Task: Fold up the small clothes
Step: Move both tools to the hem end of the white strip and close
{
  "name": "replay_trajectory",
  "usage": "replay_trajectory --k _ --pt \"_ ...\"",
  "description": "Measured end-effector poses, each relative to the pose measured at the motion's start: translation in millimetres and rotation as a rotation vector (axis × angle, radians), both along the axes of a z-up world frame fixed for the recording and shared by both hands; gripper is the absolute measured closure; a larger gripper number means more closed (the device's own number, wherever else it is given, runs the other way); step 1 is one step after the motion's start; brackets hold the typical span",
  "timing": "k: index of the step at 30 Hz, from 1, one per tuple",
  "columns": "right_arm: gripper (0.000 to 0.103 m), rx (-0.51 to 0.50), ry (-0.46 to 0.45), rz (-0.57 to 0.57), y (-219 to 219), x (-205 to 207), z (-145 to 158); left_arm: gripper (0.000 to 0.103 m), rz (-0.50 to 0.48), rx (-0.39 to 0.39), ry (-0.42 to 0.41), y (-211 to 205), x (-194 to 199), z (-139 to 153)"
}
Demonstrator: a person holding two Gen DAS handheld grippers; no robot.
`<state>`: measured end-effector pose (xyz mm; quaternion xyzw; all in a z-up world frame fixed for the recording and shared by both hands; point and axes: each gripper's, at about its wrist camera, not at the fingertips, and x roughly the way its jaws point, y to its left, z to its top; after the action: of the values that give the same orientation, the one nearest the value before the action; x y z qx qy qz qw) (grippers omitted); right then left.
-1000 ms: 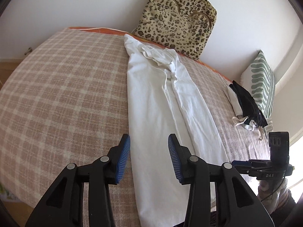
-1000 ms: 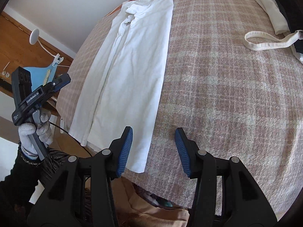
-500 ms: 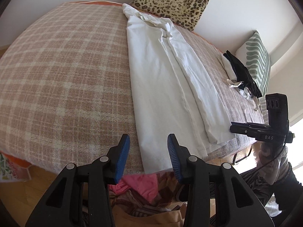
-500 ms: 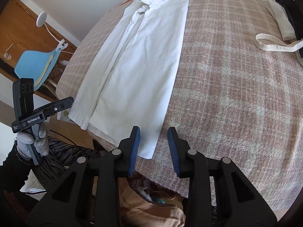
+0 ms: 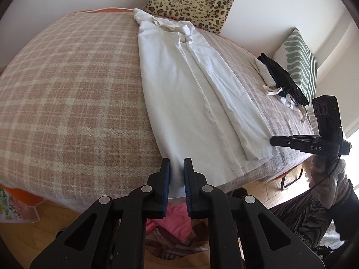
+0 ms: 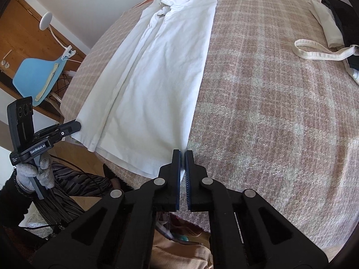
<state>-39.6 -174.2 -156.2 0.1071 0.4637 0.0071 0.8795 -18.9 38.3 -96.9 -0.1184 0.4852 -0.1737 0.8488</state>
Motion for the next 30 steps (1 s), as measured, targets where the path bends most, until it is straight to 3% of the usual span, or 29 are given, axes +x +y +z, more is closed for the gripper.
replay_trajectory --k 4,7,14,16,18,22,26,30 --pt "0.097 0.134 -0.015 0.003 -14.0 -2.1 1.3 0.091 0.016 -0.030 0.030 6.5 -0.6 -2.5" --pt "0.090 0.198 -0.001 -0.005 -21.1 -2.8 -4.7 0.091 0.014 -0.035 0.043 7.6 -4.0 -4.5" --pt "0.086 0.296 0.009 0.026 -23.8 -4.3 -14.9 0.091 0.006 -0.066 0.066 7.4 -7.9 -8.7" --pt "0.086 0.296 0.008 0.033 -22.8 -4.1 -15.0 0.091 0.008 -0.078 0.071 8.7 -7.2 -9.1" --pt "0.096 0.243 0.004 0.027 -16.2 -2.0 -12.9 0.091 0.014 -0.077 0.070 8.7 -8.2 -9.3" --pt "0.098 0.160 -0.013 0.007 -5.8 -3.4 -7.6 0.097 0.012 -0.069 0.046 7.4 -11.0 -4.6" --pt "0.098 0.181 -0.023 0.000 -9.0 -4.3 -6.7 0.098 0.002 -0.063 0.013 3.9 -13.8 2.6" --pt "0.097 0.193 -0.009 0.008 -10.3 -1.4 -8.3 0.098 -0.001 -0.069 0.031 3.1 -11.2 -1.2"
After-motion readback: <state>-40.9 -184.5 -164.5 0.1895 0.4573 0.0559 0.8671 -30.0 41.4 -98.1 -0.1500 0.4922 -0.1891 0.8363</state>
